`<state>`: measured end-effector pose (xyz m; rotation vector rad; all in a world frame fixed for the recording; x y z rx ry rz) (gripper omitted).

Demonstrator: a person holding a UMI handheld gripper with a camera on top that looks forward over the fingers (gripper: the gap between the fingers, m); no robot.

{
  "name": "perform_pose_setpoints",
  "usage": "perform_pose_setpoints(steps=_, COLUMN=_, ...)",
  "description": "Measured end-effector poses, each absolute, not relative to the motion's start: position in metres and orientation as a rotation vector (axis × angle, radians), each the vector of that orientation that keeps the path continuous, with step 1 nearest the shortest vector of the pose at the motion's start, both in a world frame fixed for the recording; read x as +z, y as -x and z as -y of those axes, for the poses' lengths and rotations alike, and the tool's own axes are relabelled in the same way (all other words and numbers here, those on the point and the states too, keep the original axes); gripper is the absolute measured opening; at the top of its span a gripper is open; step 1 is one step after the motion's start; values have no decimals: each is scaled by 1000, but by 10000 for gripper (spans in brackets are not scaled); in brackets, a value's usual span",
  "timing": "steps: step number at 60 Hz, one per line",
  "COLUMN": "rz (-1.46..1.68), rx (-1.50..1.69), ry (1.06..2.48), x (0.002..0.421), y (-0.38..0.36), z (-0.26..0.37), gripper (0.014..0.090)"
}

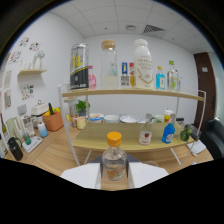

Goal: Make me a cup of Vodka Sunrise.

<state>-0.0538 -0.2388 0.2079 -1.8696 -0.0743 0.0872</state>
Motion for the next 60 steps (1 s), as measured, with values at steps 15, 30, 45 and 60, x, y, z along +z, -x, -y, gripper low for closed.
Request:
perform_pose_setpoints(steps=15, rz=63, rx=88, ry=1926, x=140, y=61, z=232, gripper=356)
perform_pose_setpoints(steps=30, rz=62, rx=53, ry=2021, x=65, y=73, z=196, gripper=357)
perform_pose_setpoints(steps=45, rz=59, rx=56, ry=2144, x=18, y=77, z=191, gripper=360)
perform_pose_setpoints(steps=60, rz=105, rx=41, ry=2175, x=12, y=79, z=198, gripper=370)
